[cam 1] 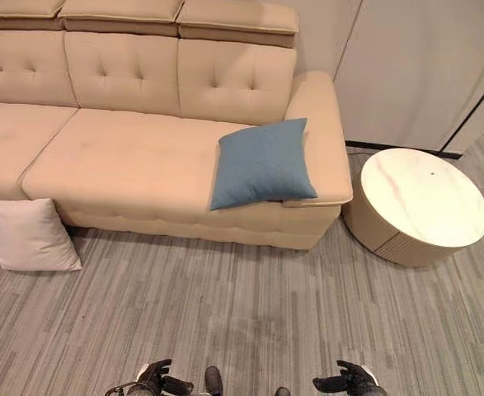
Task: Pick up all the scattered cushions and arrange them neatly on the sofa.
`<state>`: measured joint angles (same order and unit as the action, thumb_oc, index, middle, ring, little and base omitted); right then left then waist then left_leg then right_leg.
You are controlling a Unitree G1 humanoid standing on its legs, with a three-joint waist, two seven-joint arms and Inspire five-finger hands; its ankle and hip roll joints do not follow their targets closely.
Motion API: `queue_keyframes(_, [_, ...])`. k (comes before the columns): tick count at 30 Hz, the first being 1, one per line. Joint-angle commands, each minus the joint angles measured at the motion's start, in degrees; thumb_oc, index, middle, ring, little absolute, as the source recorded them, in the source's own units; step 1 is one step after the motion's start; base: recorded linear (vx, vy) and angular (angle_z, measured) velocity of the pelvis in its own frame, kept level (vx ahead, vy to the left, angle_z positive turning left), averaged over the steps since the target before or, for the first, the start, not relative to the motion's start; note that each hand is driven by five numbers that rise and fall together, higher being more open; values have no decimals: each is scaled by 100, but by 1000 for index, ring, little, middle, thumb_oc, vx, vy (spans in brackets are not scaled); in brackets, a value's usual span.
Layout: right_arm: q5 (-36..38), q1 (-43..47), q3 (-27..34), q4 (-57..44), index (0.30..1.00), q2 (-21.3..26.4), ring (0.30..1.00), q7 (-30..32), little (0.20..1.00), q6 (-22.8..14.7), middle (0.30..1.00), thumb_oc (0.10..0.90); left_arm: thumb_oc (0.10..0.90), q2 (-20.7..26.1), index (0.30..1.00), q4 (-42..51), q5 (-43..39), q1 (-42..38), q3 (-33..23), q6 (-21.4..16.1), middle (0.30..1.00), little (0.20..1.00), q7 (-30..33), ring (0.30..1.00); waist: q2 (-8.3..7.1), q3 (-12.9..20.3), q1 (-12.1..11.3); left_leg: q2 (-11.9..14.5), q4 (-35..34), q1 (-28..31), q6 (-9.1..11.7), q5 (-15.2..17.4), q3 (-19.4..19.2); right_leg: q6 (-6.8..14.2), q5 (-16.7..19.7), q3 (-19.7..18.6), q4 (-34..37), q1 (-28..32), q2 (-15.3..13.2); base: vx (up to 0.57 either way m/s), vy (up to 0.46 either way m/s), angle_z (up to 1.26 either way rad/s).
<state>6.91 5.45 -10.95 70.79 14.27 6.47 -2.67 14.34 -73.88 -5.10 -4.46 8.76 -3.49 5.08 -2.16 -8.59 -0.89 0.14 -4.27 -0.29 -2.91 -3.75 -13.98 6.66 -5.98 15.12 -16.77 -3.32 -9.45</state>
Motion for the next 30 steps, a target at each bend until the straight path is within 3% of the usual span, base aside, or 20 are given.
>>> queue_keyframes(1, [-90,-9,-217,-165,900,191,900,103,900,-72,900,800,800,179,900,-62,-193,0,-126,-131,900,900,174,900,-81,-44,-68,-58,461,-100,175,644,539,103,457,-535,-61,-134,153,197,102,28])
queue_keyframes(3, [-71,-5,-274,-142,900,196,900,95,900,-71,900,800,800,199,900,-36,-195,-10,-110,-161,900,900,194,900,-44,-51,29,-104,350,80,165,667,731,-9,256,-858,17,-360,552,232,40,6])
queue_keyframes(6, [-17,1,-330,-97,900,229,900,98,900,-71,900,800,800,183,900,-57,-162,-46,-51,-170,900,900,201,900,-80,-61,107,-236,276,244,156,727,914,-45,341,-1129,621,-503,868,167,-21,35])
queue_keyframes(11, [-17,-101,-348,24,900,224,900,55,900,-47,900,800,800,82,900,-25,-92,-169,90,-212,900,900,131,900,-115,-36,250,-354,350,547,214,998,1313,-98,507,-1321,1113,-443,1025,223,-88,44])
queue_keyframes(13, [13,-173,-290,65,900,242,900,39,900,-61,900,800,800,38,900,20,-97,-182,140,-233,900,900,73,900,-121,6,265,-311,619,518,325,1102,1253,-153,476,-1253,1197,-272,991,172,-120,63])
queue_keyframes(16, [98,-201,-223,87,900,267,900,17,900,-82,900,800,800,-40,900,177,-193,-260,244,-251,900,900,2,900,-180,-107,283,-152,1703,-22,566,894,892,-254,408,-1096,1264,-15,861,72,-82,26])
queue_keyframes(17, [98,-200,-222,88,900,267,900,16,900,-82,900,800,800,-40,900,177,-193,-261,245,-251,900,900,2,900,-178,-103,285,-148,1730,-42,568,906,895,-255,409,-1092,1263,-22,864,28,-78,20])
queue_keyframes(18, [150,-221,-203,106,900,275,900,9,900,-68,900,800,800,-63,900,240,-203,-276,309,-240,900,900,-2,900,-246,-178,282,18,2370,-415,596,795,595,-353,372,-1022,1286,73,799,101,-71,15])
queue_keyframes(19, [172,-286,-194,155,900,266,900,-7,900,-45,900,800,800,-64,900,239,-192,-251,333,-226,900,900,-12,900,-273,-166,283,131,2453,-558,549,805,414,-400,318,-974,1343,186,762,103,-70,19])
queue_keyframes(23, [161,-365,-161,206,900,260,900,13,900,-40,900,800,800,-67,900,180,-127,-211,369,-187,900,900,-11,900,-309,-105,258,148,1969,-744,488,898,369,-364,229,-953,1509,369,719,200,22,24])
queue_keyframes(26, [112,-367,-142,218,900,266,900,54,900,-42,900,800,800,-61,900,128,-78,-185,390,-174,900,900,17,900,-220,-67,157,207,1178,-1024,598,366,486,-322,82,-980,1656,615,818,228,85,7])
queue_keyframes(30, [91,-377,-109,190,900,205,900,35,900,-52,900,800,800,-82,900,23,-50,-99,318,-146,900,900,-4,900,-143,76,137,65,766,-773,557,313,544,-230,-45,-1088,1424,723,720,319,197,-24])
